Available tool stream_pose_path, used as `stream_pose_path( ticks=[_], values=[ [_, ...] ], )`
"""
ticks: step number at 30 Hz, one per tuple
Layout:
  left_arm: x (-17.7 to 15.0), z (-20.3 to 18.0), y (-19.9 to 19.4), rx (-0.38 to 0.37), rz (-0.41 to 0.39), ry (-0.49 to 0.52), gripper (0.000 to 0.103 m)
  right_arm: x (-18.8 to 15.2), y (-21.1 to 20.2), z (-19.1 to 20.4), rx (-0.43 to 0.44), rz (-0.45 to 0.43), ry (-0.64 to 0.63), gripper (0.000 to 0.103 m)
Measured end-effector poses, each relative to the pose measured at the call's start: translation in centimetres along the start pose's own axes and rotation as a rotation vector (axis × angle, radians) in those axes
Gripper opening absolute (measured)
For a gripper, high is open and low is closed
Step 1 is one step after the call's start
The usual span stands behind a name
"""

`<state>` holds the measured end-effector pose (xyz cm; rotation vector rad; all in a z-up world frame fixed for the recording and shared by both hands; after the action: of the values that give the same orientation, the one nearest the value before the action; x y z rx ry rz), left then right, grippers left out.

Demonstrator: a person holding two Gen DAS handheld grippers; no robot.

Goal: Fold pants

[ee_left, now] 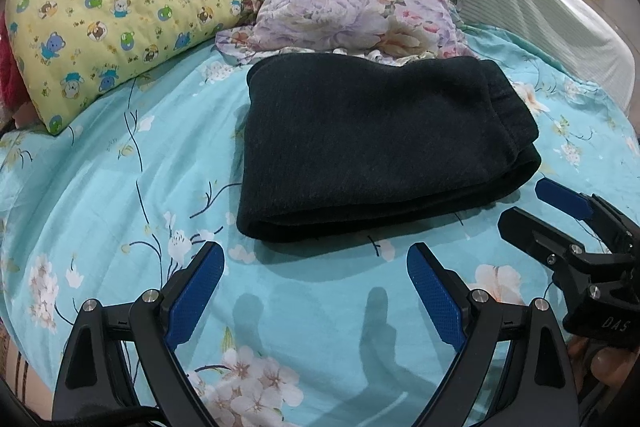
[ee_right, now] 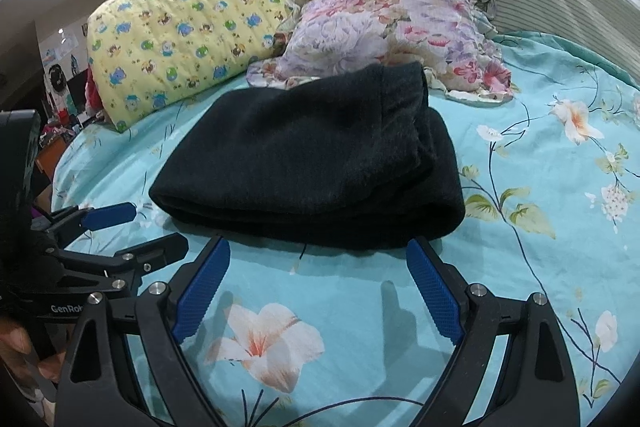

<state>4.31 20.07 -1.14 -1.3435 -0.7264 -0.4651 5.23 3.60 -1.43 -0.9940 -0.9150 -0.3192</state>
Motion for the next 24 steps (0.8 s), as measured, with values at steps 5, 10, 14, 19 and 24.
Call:
stream_pose_path(
  ticks=[5, 10, 14, 19, 24],
  values=[
    [0.1, 0.3, -0.1, 0.011, -0.006, -0.021, 0.094, 0.4, -0.4, 0.0, -0.001, -0.016, -0.003, 0.090],
    [0.6, 0.5, -0.1, 0.004, -0.007, -0.021, 0.094, 0.9, -0.8, 0.0, 0.002, -0.031, -0.002, 0.090],
    [1.2, 0.1, -0.3, 0.002, -0.014, -0.010, 0.094, 1.2, -1.0, -0.1, 0.003, -0.037, 0.004, 0.090],
    [1.9, -0.4, -0.1, 0.002, -0.017, 0.004, 0.094, 1.7, -1.1, -0.1, -0.002, -0.047, 0.003, 0.094],
    [2.3, -0.5, -0.2, 0.009, -0.020, 0.012, 0.094, 2.0, -1.1, -0.3, -0.005, -0.046, 0.005, 0.095]
  ],
)
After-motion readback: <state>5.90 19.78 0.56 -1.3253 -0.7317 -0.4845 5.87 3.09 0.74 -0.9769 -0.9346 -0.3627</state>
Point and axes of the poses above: each gripper's, at about its wrist camera, not at the fingertips, and y roughly the way its jaws point, z to its left, x to its top, the point moved 2 cm from there along y, roughly the way its jaws point, and after that the axes turned 5 degrees about y, right-handed, at the moved point
